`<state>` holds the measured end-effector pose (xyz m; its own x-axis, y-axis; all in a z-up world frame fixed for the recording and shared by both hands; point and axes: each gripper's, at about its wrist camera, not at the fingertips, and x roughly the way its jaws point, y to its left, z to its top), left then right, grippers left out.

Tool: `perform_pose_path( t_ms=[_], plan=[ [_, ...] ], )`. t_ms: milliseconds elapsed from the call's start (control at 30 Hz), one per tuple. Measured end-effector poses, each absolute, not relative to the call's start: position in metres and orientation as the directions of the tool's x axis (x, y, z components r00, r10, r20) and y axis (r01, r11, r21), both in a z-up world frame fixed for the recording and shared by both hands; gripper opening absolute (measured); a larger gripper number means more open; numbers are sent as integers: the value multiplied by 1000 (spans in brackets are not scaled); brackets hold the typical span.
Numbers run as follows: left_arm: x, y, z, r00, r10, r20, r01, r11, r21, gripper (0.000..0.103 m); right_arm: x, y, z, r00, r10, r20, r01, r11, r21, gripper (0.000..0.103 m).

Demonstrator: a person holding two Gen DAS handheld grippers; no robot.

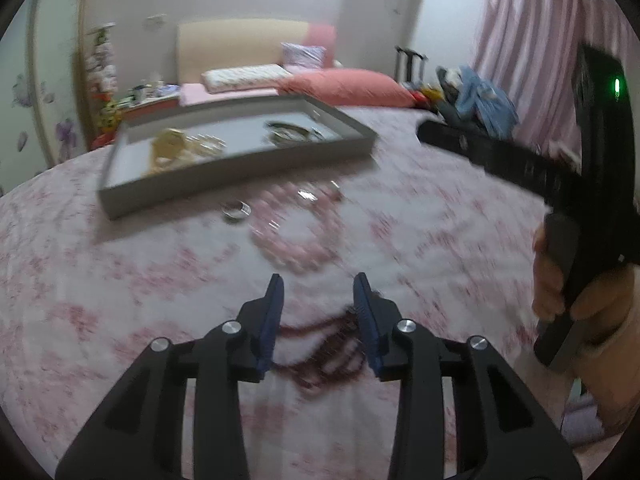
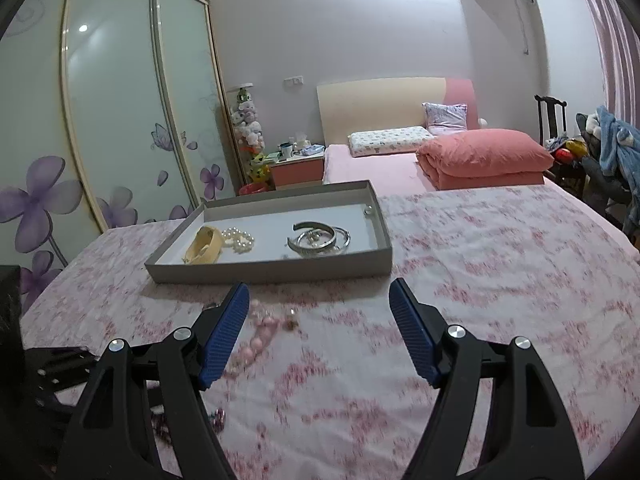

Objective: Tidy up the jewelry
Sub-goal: 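Grasp the dark red beaded necklace with the left gripper while the right gripper grasps the pink bead bracelet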

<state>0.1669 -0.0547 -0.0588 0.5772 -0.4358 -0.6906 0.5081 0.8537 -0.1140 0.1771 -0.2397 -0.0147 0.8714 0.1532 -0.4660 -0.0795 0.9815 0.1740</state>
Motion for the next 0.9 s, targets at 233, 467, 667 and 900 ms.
perform_pose_path(
  t_ms=[233,467,667,900],
  plan=[
    [166,-70,-71,518,-433,-738,553,828,-98,54,160,-244,-20,875,158,-458,-81,980,183,72],
    [168,-96,-86,512,-326,-795,559,829,21,60,157,-249,-25,871,166,-462,-80,977,200,72],
    [171,-94,-85,549,-284,-786,531,845,66,16,156,-249,-25,872,170,-460,-83,976,203,73],
    [179,-69,-82,583,-209,-785,463,880,110,9,157,-245,-24,867,182,-464,-96,975,203,73]
  ],
)
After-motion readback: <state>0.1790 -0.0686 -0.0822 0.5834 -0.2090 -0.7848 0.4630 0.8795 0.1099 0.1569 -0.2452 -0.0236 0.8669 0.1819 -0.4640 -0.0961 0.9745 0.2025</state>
